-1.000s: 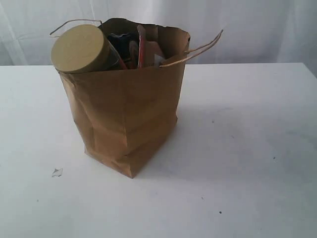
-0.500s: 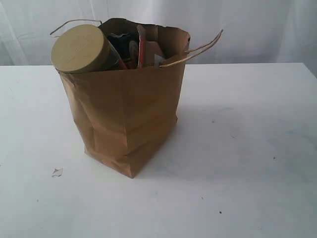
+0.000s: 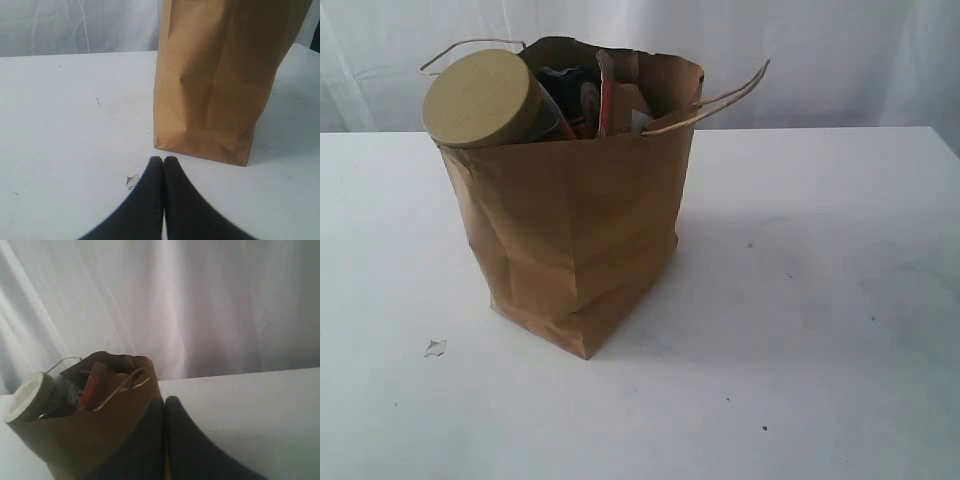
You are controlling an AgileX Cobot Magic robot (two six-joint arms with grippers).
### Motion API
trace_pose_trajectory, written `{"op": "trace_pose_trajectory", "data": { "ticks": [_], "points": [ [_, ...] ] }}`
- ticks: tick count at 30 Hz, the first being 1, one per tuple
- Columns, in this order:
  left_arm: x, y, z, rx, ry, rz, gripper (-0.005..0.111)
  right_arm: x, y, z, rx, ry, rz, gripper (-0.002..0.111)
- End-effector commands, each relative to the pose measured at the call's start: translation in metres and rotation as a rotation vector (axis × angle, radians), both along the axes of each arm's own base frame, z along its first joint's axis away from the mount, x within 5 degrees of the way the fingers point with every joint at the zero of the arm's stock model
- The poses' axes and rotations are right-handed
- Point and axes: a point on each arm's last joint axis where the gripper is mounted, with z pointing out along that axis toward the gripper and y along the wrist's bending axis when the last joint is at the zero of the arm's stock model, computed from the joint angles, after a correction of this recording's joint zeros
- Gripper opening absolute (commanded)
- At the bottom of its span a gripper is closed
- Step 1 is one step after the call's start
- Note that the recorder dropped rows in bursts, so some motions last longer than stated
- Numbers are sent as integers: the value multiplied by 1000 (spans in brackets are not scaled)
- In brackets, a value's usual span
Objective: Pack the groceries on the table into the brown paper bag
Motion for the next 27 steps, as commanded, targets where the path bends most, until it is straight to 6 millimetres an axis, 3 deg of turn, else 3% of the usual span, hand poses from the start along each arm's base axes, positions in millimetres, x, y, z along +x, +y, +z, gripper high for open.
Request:
{"op": "trace_pose_trajectory", "data": {
  "ticks": [1,17,27],
  "points": [
    [0,0,-1,-2,0,2,0,-3,-7,-1,-1,3,-82,0],
    [0,0,-1,-2,0,2,0,-34,-3,2,-211,-144,-90,0],
    [0,0,-1,-2,0,2,0,-34,-4,3,-224,-153,-94,0]
  ]
}}
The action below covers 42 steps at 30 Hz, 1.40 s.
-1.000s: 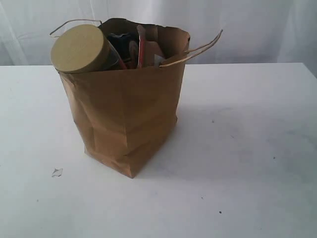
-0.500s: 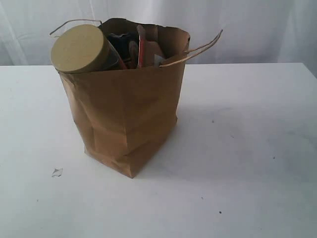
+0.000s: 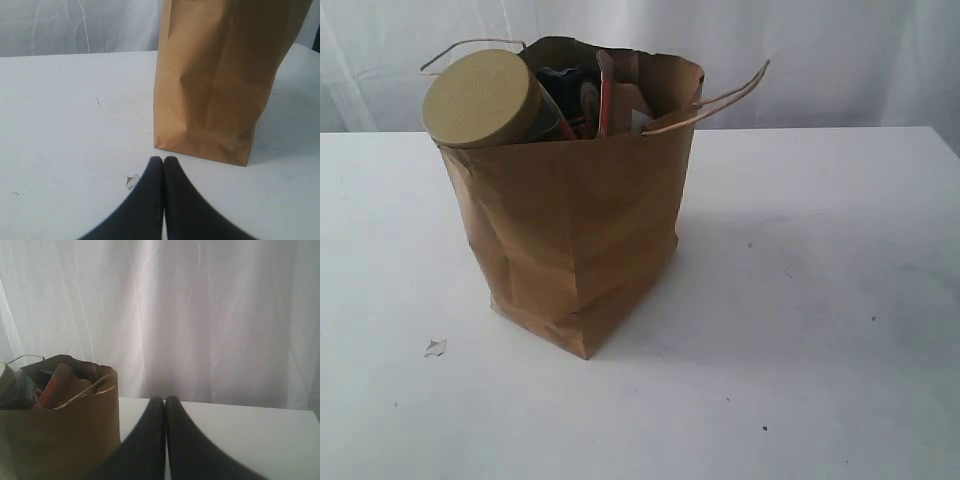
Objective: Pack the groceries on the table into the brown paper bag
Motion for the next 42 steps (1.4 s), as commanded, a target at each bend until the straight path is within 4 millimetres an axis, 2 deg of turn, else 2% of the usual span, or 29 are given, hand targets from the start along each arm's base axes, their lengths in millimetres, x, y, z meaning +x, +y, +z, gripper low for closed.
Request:
{"op": "trace_pose_trajectory", "data": {
  "ticks": [1,9,18,23,30,42],
  "points": [
    [0,0,-1,-2,0,2,0,-1,0,0,-7,-9,-6,0],
    [0,0,-1,-2,0,2,0,3,-1,-6,29,10,-11,0],
    [0,0,-1,-2,0,2,0,29,-15,-64,163,115,-174,0],
    [0,0,-1,-2,0,2,0,35,-20,-78,111,71,-224,0],
    [0,0,-1,-2,0,2,0,36,-21,-94,52,-41,-237,0],
    [0,0,-1,-2,0,2,0,23,-22,-158,56,-14,-240,0]
  ]
}}
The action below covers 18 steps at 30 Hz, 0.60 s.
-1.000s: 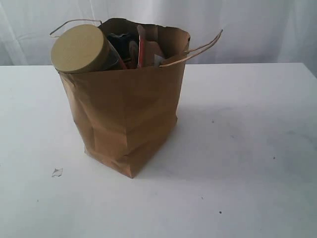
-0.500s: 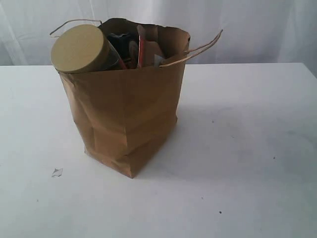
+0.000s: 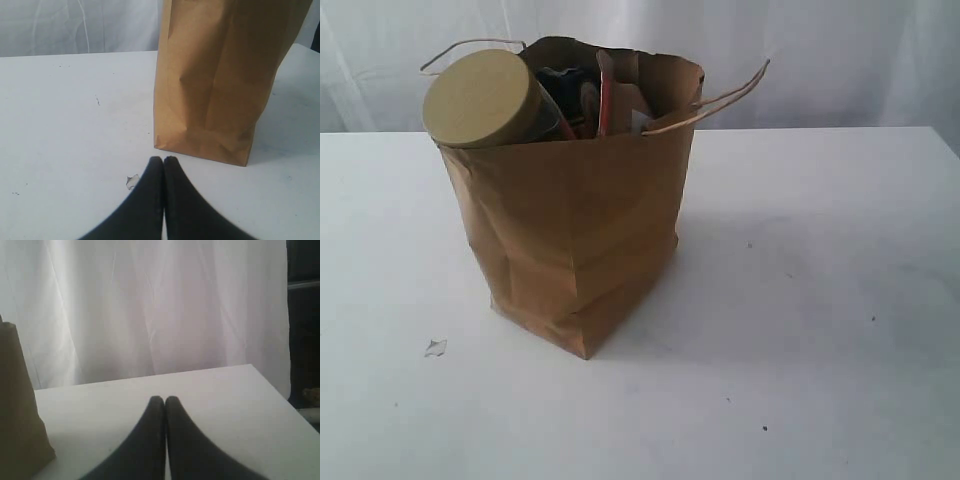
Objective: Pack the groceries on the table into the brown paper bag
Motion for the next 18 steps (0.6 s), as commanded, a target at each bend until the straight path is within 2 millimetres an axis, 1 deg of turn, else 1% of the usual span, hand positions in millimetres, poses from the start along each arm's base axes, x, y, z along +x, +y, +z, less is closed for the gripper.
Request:
{"op": "trace_pose_trajectory", "data": {
  "ticks": [1,2,3,18],
  "points": [
    [0,0,-1,-2,0,2,0,-3,0,-19,-13,0,-6,0],
    [0,0,-1,-2,0,2,0,-4,0,-24,-13,5,-6,0],
    [0,0,-1,-2,0,2,0,-5,0,-25,-13,-1,-6,0],
    [0,0,-1,-2,0,2,0,-8,0,-26,-11,1,-4,0]
  ]
}}
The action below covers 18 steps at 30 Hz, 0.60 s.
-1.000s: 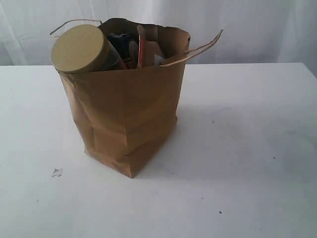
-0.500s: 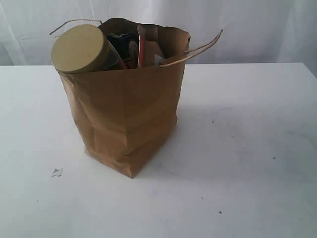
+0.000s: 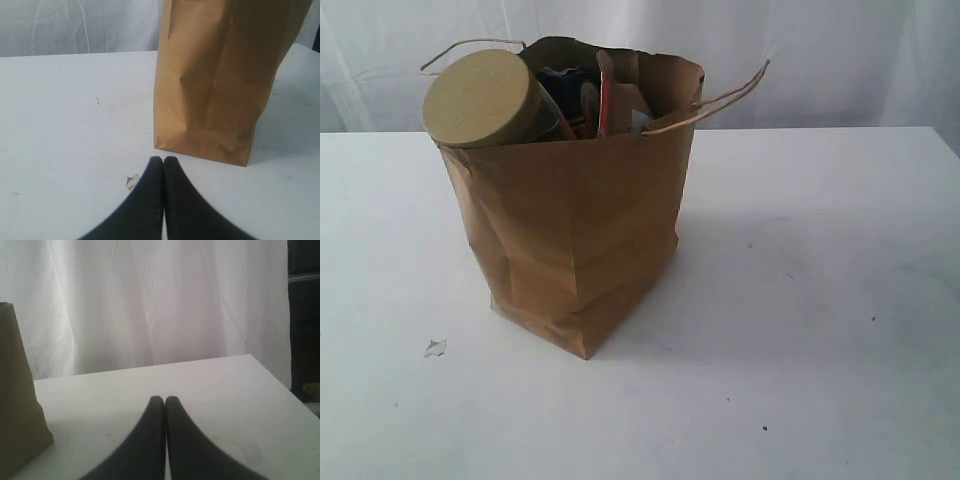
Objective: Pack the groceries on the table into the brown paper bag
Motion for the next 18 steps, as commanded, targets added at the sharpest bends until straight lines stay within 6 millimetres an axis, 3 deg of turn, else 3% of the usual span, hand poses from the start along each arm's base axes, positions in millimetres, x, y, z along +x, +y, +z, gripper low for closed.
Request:
{"op": "trace_pose_trajectory", "data": {
  "ticks": [1,8,18],
  "points": [
    [0,0,-1,-2,0,2,0,0,0,-2,-11,8,-5,0],
    [0,0,-1,-2,0,2,0,0,0,-10,-14,98,2,0],
    [0,0,-1,-2,0,2,0,0,0,-10,-14,95,2,0]
  ]
}}
